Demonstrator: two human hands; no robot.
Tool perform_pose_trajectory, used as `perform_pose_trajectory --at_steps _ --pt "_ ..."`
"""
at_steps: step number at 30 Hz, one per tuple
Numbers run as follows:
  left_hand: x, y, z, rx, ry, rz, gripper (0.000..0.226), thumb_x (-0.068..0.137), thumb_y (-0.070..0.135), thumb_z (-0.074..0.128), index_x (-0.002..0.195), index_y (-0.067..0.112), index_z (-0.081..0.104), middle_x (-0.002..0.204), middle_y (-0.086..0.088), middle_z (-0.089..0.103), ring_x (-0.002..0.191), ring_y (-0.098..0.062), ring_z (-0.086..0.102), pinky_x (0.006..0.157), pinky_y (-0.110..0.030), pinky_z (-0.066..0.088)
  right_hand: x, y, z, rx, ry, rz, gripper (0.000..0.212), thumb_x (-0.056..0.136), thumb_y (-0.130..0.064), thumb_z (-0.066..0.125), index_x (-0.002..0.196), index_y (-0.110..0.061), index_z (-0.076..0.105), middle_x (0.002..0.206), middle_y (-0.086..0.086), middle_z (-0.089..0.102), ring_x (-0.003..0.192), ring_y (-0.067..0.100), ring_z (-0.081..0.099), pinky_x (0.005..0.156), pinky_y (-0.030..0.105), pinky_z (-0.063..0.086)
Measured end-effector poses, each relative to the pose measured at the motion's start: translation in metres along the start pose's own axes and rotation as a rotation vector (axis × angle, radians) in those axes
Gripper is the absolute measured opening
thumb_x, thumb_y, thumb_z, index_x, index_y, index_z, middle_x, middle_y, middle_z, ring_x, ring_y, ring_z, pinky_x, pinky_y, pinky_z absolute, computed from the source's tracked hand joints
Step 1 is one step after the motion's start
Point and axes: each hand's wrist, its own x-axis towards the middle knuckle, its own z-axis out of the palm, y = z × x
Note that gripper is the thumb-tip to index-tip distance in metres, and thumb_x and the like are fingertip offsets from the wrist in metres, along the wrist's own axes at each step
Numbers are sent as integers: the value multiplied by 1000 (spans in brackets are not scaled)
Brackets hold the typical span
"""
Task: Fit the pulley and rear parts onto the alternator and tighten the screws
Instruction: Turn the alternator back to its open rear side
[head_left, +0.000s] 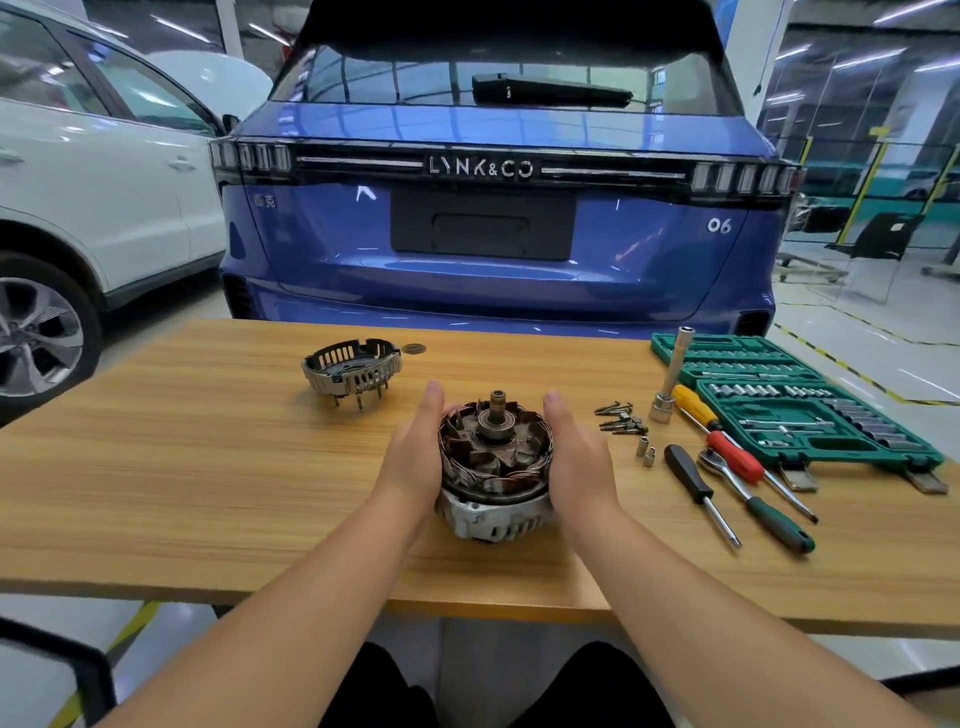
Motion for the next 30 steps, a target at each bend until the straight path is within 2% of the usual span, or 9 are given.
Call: perform_pose_trajectory --at_steps 3,5,8,11,13,17,24,28,30 --pt "-1 -10 3 -52 50 76 80 76 89 42 108 24 76 106 -5 77 104 -24 72 99 -53 51 0 6 1 54 26 -25 110 67 -85 46 111 14 59 109 35 62 101 47 64 91 43 50" --pt "2 -13 3 -78 71 84 79 77 86 46 110 21 75 106 -6 77 104 -25 72 99 -54 51 4 8 2 38 34 -57 107 68 -84 49 99 19 54 98 41 57 79 47 60 77 44 48" --pt "6 -9 4 -125 91 76 77 78 80 51 113 15 74 106 -9 76 103 -28 72 98 -55 51 10 7 4 28 30 -95 98 68 -81 53 79 16 48 73 26 52 67 36 49 70 43 39" --pt "12 -7 8 -101 118 94 61 84 72 50 99 20 79 101 -8 77 99 -27 73 93 -51 54 21 6 6 9 18 -86 98 71 -76 56 94 19 56 96 41 60 87 54 60 76 46 49" --pt "17 -5 11 -76 153 85 50 86 66 52 91 24 79 95 -4 78 93 -24 74 86 -46 56 31 4 7 4 6 -68 81 75 -68 59 92 11 67 96 31 68 96 49 65 86 59 54" --pt "30 -1 15 -49 222 69 32 92 45 53 87 28 79 88 1 77 94 -24 72 77 -41 56 48 2 6 -21 -10 -32 68 79 -60 60 89 6 71 95 23 73 97 46 68 89 64 52" --pt "36 -1 18 -51 275 56 29 99 30 48 102 25 77 98 6 77 101 -19 70 94 -48 56 61 2 5 -86 -35 -39 101 75 -78 49 109 18 55 113 39 57 105 55 56 93 67 46" --pt "33 0 20 -51 295 58 30 100 30 47 106 24 76 101 4 77 104 -21 69 97 -50 54 66 5 3 -72 -27 -17 75 95 -54 50 110 20 51 117 42 52 97 58 59 74 48 45" --pt "34 -1 20 -48 301 55 30 100 29 47 103 24 76 99 4 77 103 -21 69 96 -48 55 67 6 1 -48 -29 2 69 98 -47 51 110 21 48 117 45 49 78 39 59 74 39 36"
